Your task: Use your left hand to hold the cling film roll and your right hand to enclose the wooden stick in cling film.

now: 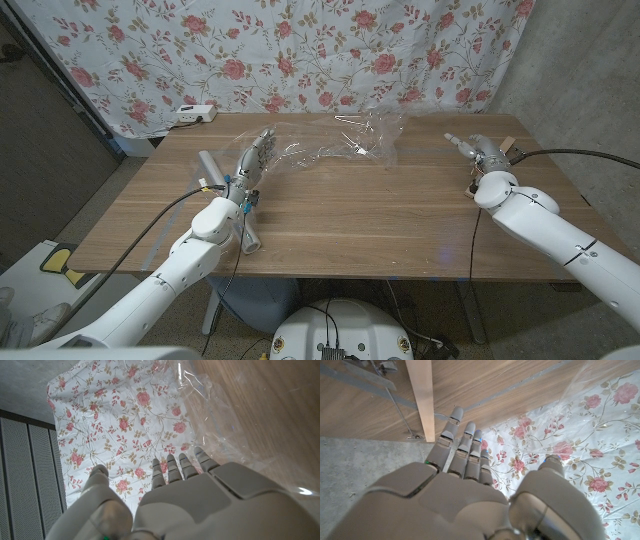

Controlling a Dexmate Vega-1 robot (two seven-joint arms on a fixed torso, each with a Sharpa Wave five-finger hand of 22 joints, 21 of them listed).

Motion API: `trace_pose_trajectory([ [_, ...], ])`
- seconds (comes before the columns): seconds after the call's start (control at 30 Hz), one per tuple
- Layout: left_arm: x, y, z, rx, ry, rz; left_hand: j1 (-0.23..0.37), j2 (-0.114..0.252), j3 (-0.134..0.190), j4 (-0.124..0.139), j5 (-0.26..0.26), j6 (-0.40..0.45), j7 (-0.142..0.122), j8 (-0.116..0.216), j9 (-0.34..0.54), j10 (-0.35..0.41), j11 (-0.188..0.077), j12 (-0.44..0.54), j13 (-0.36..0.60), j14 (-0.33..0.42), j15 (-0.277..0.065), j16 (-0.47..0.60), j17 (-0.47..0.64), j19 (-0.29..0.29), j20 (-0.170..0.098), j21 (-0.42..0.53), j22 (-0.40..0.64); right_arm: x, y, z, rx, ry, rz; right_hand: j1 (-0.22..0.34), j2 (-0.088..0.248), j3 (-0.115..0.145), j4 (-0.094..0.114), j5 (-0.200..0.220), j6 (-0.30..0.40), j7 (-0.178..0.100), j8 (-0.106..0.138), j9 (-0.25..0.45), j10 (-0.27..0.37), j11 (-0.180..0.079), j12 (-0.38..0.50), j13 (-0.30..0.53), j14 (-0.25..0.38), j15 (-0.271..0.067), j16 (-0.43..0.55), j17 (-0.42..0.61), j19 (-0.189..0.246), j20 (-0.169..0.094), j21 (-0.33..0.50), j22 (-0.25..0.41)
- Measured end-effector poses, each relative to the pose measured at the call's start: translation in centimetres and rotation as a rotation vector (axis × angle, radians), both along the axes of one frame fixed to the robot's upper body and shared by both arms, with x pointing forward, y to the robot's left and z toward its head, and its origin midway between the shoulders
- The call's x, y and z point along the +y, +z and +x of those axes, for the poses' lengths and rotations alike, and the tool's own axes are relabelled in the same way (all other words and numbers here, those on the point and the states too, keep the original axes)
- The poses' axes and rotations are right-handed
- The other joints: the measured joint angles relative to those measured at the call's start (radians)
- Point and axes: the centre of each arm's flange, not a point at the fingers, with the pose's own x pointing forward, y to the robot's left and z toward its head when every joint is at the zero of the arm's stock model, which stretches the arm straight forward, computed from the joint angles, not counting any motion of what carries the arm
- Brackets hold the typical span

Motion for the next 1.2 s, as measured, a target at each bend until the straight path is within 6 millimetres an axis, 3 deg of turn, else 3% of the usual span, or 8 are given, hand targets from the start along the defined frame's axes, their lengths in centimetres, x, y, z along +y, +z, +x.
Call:
trace_pose_trajectory([
  [0.3,-0.09,0.07,0.11,0.0,-0.003,0.003,0.0,0.0,0.0,0.0,0.0,0.004,0.004,0.0,0.0,0.0,0.0,0.0,0.0,0.0,0.0,0.0,0.0,0.0,0.0,0.0,0.0,-0.44,-0.2,-0.15,0.015,-0.021,-0.003,0.0,0.0,0.0,0.0,0.0,0.0,0.0,0.0,0.0,0.0,0.0,0.0,-0.002,0.017,-0.009,0.008,0.001,0.014,-0.006,-0.004,0.003],
  [0.57,-0.14,0.23,0.24,0.002,-0.003,0.006,0.0,0.0,0.0,0.0,0.0,0.004,0.004,0.0,0.0,0.0,0.0,0.0,0.0,0.0,0.0,0.0,0.0,0.0,0.0,0.0,0.0,-0.66,-0.26,-0.19,0.028,-0.049,-0.005,0.0,0.0,0.004,-0.004,0.0,0.028,0.028,0.005,0.0,0.034,0.012,0.0,-0.006,0.073,-0.013,0.027,0.005,0.098,-0.046,0.025,0.003],
  [0.63,-0.13,0.26,0.29,0.002,-0.002,0.007,0.0,0.0,0.0,0.0,0.0,0.004,0.004,0.0,0.0,0.0,0.0,0.0,0.0,0.0,0.0,0.0,0.0,0.0,0.0,-0.006,0.0,-0.69,-0.26,-0.2,0.028,-0.056,-0.004,0.0,0.0,0.004,-0.004,0.0,0.054,0.035,0.012,0.0,0.05,0.005,0.0,-0.007,0.094,-0.022,0.039,0.008,0.114,-0.055,0.031,0.007],
  [0.77,-0.15,0.27,0.39,0.004,-0.002,0.01,0.0,0.0,0.0,0.0,0.0,0.004,0.003,0.0,0.0,0.0,0.0,0.0,0.0,0.0,0.0,0.0,0.0,0.0,0.0,-0.006,0.0,-0.56,-0.3,-0.11,0.031,-0.067,-0.006,0.005,0.005,0.004,-0.004,0.0,0.092,0.049,0.023,-0.001,0.07,0.002,0.007,-0.007,0.122,-0.036,0.05,0.015,0.134,-0.061,0.041,0.008],
  [0.9,-0.25,0.4,0.5,0.003,-0.003,0.013,0.0,0.0,0.0,0.0,0.0,0.009,-0.002,0.0,0.0,0.0,0.0,0.0,0.0,0.0,0.0,0.0,0.0,0.0,0.0,-0.006,0.0,-0.52,-0.28,-0.04,0.035,-0.082,-0.009,0.005,0.005,0.0,-0.009,0.0,0.106,0.063,0.023,-0.003,0.076,0.008,0.007,-0.012,0.161,-0.033,0.066,0.019,0.189,-0.066,0.066,0.014],
  [1.2,-0.37,0.51,0.72,0.003,-0.005,0.017,0.0,0.0,0.0,0.0,0.0,0.009,-0.002,0.0,0.0,0.0,0.0,0.0,0.0,0.0,0.0,0.0,0.0,0.0,0.0,-0.012,0.0,-0.65,-0.29,-0.04,0.045,-0.106,-0.008,0.009,0.001,-0.005,-0.014,0.0,0.112,0.07,0.023,-0.003,0.077,0.009,0.0,-0.012,0.206,-0.035,0.074,0.017,0.256,-0.088,0.097,0.021],
])
